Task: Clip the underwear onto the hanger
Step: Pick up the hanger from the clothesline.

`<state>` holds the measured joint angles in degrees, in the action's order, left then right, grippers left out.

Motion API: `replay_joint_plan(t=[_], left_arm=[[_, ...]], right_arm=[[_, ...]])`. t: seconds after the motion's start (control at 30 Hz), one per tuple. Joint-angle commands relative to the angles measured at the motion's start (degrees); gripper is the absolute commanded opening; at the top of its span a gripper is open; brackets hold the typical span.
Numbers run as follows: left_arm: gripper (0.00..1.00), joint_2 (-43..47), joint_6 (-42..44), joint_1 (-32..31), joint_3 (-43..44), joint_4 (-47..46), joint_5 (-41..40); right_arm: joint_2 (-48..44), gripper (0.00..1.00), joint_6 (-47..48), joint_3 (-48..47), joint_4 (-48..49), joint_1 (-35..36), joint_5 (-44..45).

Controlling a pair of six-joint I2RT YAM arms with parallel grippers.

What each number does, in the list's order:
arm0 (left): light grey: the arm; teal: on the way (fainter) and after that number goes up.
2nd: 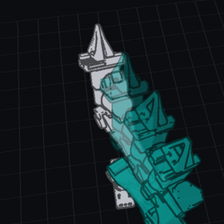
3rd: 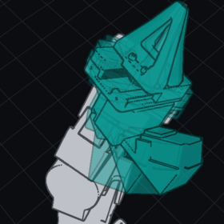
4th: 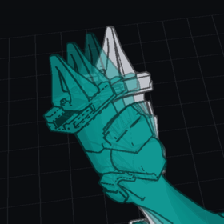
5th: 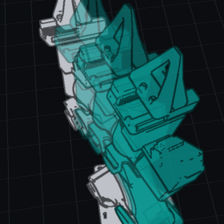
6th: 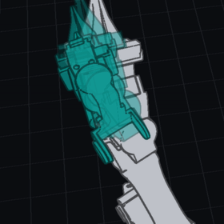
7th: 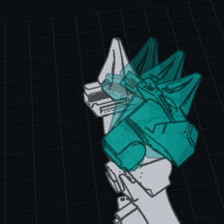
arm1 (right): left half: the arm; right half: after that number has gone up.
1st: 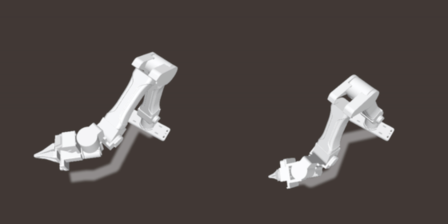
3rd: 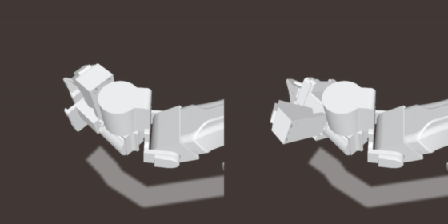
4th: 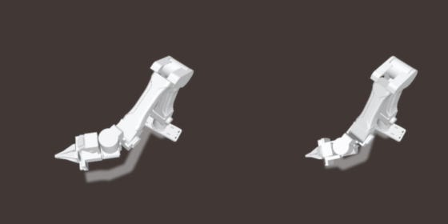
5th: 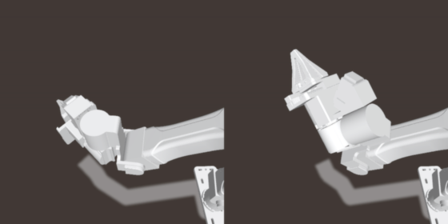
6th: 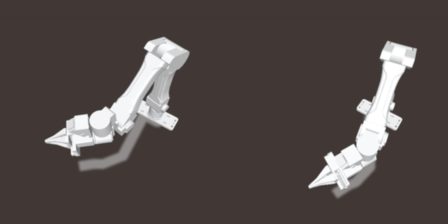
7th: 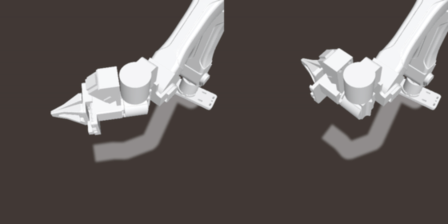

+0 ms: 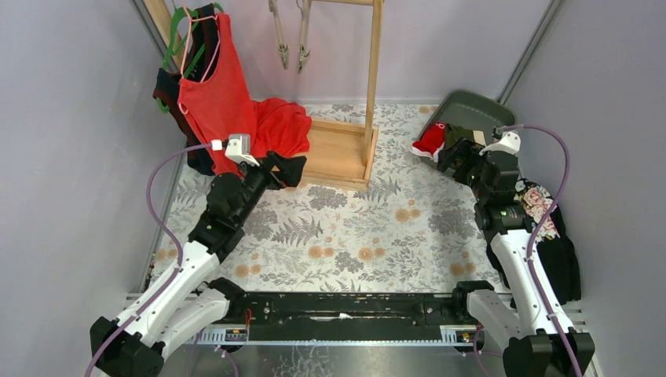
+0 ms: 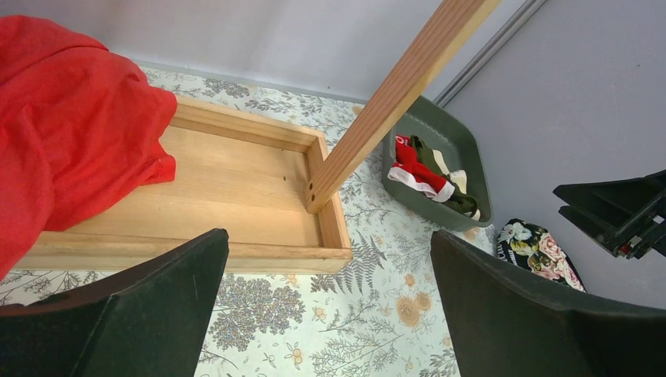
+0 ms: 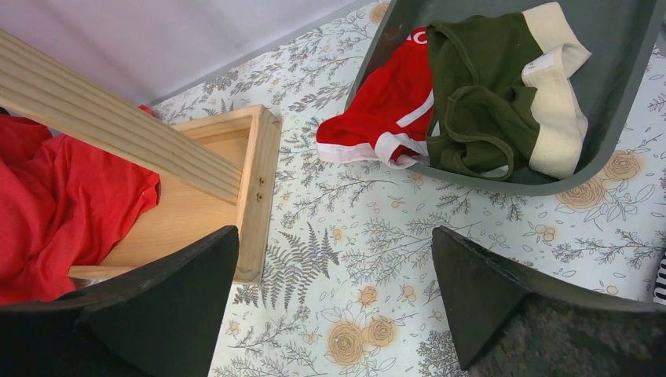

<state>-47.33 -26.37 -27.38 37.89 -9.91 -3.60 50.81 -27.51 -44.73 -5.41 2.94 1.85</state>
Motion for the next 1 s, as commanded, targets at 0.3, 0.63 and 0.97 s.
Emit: replay_joint_plan(t=[0.3,0.63,0.97], left_arm=[[1.00,1.9,-2.6,-0.3,3.4,-0.2,4.1],[1.00,-5.5,-2.2,-0.6,23.7,10.6,3.7],[1.00,-13.7,3.3,-1.0,48.2,21.1,-14.6]], right_arm=[[-1.2,0.99,0.5,-1.1,1.0,-0.2,-0.4],[-2.0,0.99,0.0,-0.4,1.1,-0.2,-0.7],[-2.5,0.99,-0.5,-0.4,1.2,-0.2,-1.8]])
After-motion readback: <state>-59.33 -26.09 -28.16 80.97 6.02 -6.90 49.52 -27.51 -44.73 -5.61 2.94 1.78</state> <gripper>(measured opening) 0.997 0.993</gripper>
